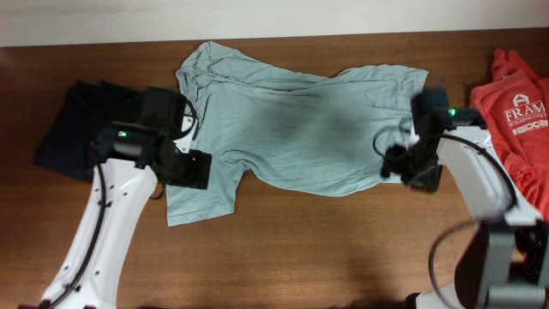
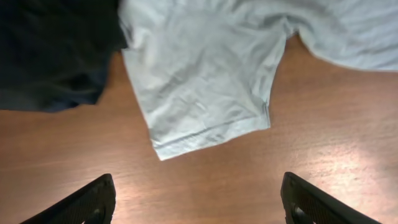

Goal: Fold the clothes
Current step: 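Lower both grippers to the shirt's bottom hem corners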

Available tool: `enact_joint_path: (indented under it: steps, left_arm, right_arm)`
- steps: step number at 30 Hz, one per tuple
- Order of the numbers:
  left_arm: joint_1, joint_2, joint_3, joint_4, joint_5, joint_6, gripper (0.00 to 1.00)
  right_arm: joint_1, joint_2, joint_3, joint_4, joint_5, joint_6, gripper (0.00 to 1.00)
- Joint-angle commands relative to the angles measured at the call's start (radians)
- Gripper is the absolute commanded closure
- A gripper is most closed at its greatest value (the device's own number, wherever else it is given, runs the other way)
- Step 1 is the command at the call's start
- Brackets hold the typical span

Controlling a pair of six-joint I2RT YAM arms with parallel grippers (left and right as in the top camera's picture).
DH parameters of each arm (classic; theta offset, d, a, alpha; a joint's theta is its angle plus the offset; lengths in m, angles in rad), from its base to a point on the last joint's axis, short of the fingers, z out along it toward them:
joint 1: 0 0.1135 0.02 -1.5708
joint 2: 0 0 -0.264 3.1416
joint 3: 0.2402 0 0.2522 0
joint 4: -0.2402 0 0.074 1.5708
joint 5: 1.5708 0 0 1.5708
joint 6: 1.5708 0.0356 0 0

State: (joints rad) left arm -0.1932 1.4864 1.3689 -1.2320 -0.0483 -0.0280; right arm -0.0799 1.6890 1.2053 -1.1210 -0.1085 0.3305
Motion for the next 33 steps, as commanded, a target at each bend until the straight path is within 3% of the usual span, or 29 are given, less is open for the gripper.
enact_joint_path:
  steps: [1,15,33]
  left_arm:
    - [0.004,0.026,-0.055,0.028,0.035,-0.013,0.15]
    - [0.004,0.055,-0.065,0.072,0.035,-0.013,0.15]
    - [0.004,0.055,-0.065,0.08,0.034,-0.013,0.15]
  right_arm:
    - [-0.108,0.04,-0.072,0.072,-0.192,-0.019,0.41]
    - [-0.178,0.212,-0.097,0.282,-0.205,0.021,0.43]
    - [-0.178,0.229,-0.043,0.281,-0.053,0.018,0.93]
